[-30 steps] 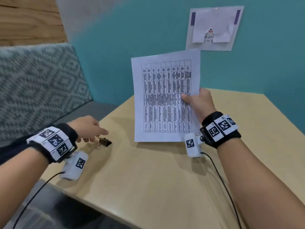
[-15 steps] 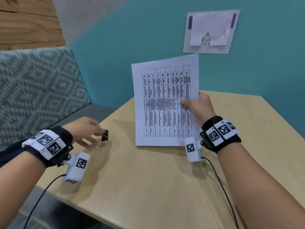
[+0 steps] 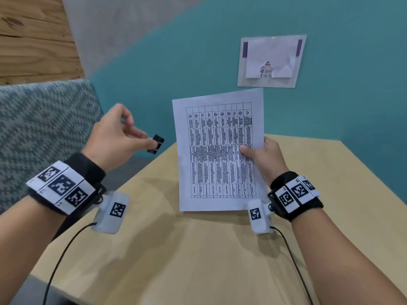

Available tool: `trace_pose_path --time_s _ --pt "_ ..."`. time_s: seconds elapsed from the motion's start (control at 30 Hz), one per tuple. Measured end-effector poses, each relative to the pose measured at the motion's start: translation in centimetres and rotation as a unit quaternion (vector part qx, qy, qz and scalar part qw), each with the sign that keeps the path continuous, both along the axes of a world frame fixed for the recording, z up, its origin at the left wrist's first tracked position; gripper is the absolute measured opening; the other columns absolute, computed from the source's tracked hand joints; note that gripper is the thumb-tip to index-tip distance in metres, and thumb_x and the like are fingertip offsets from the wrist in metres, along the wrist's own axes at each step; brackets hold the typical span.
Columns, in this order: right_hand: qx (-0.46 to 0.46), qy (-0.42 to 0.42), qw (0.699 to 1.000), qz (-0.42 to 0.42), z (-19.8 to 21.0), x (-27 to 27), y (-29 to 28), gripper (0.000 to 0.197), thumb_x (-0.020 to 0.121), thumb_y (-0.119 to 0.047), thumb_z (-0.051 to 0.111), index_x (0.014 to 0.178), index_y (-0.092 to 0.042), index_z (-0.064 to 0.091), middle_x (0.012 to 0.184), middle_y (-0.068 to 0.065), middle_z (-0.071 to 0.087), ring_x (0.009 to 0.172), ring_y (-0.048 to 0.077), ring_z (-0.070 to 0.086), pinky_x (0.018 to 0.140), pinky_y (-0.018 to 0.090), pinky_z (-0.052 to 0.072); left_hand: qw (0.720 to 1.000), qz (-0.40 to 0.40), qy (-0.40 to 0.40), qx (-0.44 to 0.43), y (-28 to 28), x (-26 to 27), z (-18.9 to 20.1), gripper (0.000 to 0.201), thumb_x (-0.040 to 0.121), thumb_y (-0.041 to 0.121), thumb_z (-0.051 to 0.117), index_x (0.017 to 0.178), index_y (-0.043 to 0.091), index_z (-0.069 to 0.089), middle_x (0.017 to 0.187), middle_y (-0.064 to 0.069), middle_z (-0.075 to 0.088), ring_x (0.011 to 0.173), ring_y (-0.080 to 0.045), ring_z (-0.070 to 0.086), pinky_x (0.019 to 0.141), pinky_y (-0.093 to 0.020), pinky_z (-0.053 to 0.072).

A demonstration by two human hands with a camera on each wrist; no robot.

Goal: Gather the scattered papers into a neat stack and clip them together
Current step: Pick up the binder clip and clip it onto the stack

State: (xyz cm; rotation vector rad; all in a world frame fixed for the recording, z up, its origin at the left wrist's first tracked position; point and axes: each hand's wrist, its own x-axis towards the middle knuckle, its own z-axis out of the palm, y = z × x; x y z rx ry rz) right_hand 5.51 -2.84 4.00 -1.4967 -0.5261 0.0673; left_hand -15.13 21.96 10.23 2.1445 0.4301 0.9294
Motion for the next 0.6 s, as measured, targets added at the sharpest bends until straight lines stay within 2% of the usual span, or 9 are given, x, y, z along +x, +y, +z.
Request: trace_pose_path --time_s 0.1,0.17,0.3,0.4,0.43,0.53,0.6 --pt "-0.001 -0.022 1.000 0.009 0.3 -0.1 -0.2 0.024 0.091 -0.002 0.068 0.098 -0.024 0.066 0.105 0.001 0.074 0.100 0.020 0.071 0.097 0.042 0.055 0.993 -0.018 -0.091 0.078 -1.4 1.1 2.4 0.066 0.065 0.010 0.096 0.080 0.024 0.033 0.079 -0.009 0.074 0.079 -0.021 0.077 0.075 -0.046 0.063" --pt "0.000 -0.031 0.999 0.017 0.5 -0.3 -0.3 0.024 0.091 -0.001 0.067 0.100 -0.024 0.066 0.101 -0.004 0.074 0.095 0.016 0.072 0.093 0.040 0.057 0.981 -0.033 -0.132 0.137 -1.9 2.1 3.5 0.073 0.064 0.008 0.096 0.077 0.027 0.027 0.077 -0.006 0.072 0.077 -0.019 0.076 0.073 -0.042 0.063" --pt "-0.002 -0.074 0.997 0.027 0.6 -0.8 -0.4 0.026 0.091 -0.004 0.069 0.101 -0.028 0.068 0.102 -0.006 0.076 0.097 0.014 0.072 0.094 0.040 0.056 0.952 -0.055 -0.154 0.259 -2.4 3.4 4.8 0.073 0.067 0.005 0.093 0.074 0.029 0.024 0.072 -0.005 0.067 0.078 -0.019 0.076 0.069 -0.039 0.058" --pt "-0.012 -0.111 0.994 0.021 0.7 -0.9 -0.4 0.025 0.090 -0.007 0.071 0.100 -0.031 0.067 0.102 -0.004 0.075 0.097 0.015 0.071 0.095 0.044 0.056 0.929 -0.070 -0.152 0.330 -2.8 4.1 5.5 0.075 0.070 0.005 0.091 0.073 0.033 0.022 0.062 0.009 0.053 0.079 -0.022 0.076 0.062 -0.036 0.052" --pt "-0.013 -0.117 0.993 0.020 0.7 -0.8 -0.5 0.025 0.090 -0.008 0.071 0.100 -0.031 0.067 0.102 -0.004 0.075 0.097 0.016 0.071 0.095 0.045 0.055 0.923 -0.071 -0.149 0.347 -2.8 4.3 5.7 0.075 0.071 0.006 0.091 0.072 0.033 0.021 0.061 0.008 0.052 0.080 -0.021 0.077 0.060 -0.037 0.052" --pt "-0.019 -0.133 0.991 0.017 0.7 -0.6 -0.6 0.023 0.091 -0.010 0.071 0.101 -0.030 0.067 0.104 -0.001 0.075 0.099 0.019 0.070 0.095 0.049 0.055 0.914 -0.061 -0.136 0.378 -2.3 4.9 6.1 0.071 0.071 0.008 0.091 0.072 0.029 0.023 0.060 -0.007 0.058 0.080 -0.021 0.077 0.058 -0.043 0.054" --pt "-0.026 -0.146 0.989 0.010 0.8 -0.5 -0.7 0.019 0.091 -0.011 0.071 0.102 -0.026 0.068 0.103 0.002 0.074 0.098 0.024 0.070 0.092 0.054 0.054 0.911 -0.057 -0.130 0.386 -1.9 5.1 6.3 0.071 0.071 0.007 0.091 0.071 0.029 0.023 0.059 -0.010 0.060 0.079 -0.021 0.076 0.058 -0.042 0.053"
